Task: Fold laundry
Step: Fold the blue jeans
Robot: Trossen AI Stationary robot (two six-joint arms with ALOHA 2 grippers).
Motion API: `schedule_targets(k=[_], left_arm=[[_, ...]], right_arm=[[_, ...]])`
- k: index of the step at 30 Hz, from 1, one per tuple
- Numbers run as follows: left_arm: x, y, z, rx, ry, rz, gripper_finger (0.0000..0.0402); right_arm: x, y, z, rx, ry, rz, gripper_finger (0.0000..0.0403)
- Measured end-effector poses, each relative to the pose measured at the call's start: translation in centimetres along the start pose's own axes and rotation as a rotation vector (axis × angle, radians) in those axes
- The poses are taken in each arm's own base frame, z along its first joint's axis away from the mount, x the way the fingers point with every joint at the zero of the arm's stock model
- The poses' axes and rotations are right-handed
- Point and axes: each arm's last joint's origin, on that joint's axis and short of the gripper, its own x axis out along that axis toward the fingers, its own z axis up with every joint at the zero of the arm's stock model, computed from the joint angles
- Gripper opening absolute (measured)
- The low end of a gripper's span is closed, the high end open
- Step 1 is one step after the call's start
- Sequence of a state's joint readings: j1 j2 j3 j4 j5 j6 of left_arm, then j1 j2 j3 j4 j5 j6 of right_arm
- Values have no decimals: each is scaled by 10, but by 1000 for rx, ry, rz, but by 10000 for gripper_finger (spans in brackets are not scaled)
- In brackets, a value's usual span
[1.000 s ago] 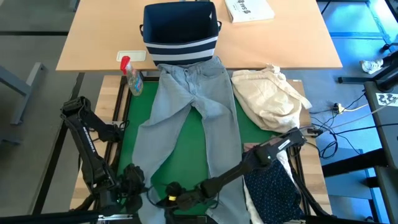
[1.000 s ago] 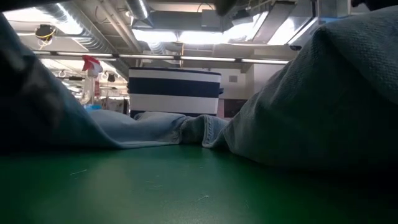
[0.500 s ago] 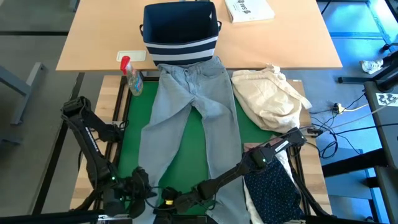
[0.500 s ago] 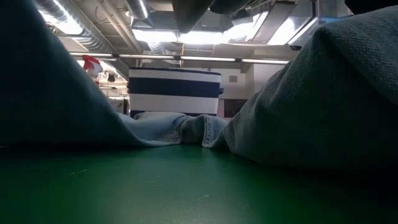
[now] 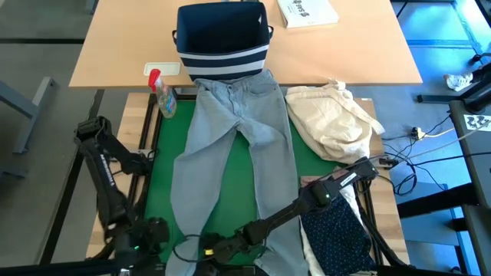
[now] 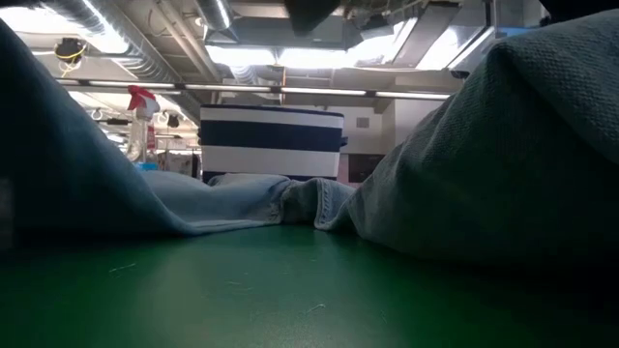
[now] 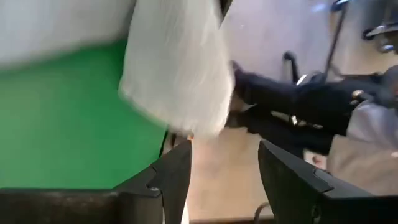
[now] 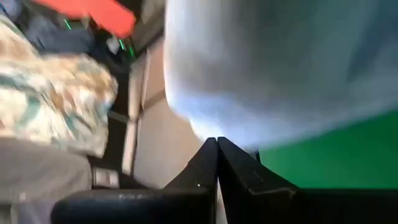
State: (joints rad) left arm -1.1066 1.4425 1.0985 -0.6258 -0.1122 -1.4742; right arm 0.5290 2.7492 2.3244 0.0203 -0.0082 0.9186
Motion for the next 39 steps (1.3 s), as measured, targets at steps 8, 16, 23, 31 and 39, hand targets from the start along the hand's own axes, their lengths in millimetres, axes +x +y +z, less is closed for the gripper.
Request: schedule_targets(k=[8, 16, 23, 31, 39], left_arm=[[24, 19, -50, -41, -249, 188, 166], [87, 42, -43, -51, -369, 316, 163], [119, 41, -27, -16, -416, 295, 163], [113, 43, -29, 28, -248, 348, 163], [64, 44, -51, -110, -335, 338, 162]], right_arm=[[-57, 60, 22, 57, 322, 13, 10], [-106, 95, 82, -153, -81, -135, 10], [-92, 34, 124, -201, -250, -350, 10], [-67, -63, 109, -170, 161, -476, 10], [-75, -64, 72, -400, 361, -750, 10]])
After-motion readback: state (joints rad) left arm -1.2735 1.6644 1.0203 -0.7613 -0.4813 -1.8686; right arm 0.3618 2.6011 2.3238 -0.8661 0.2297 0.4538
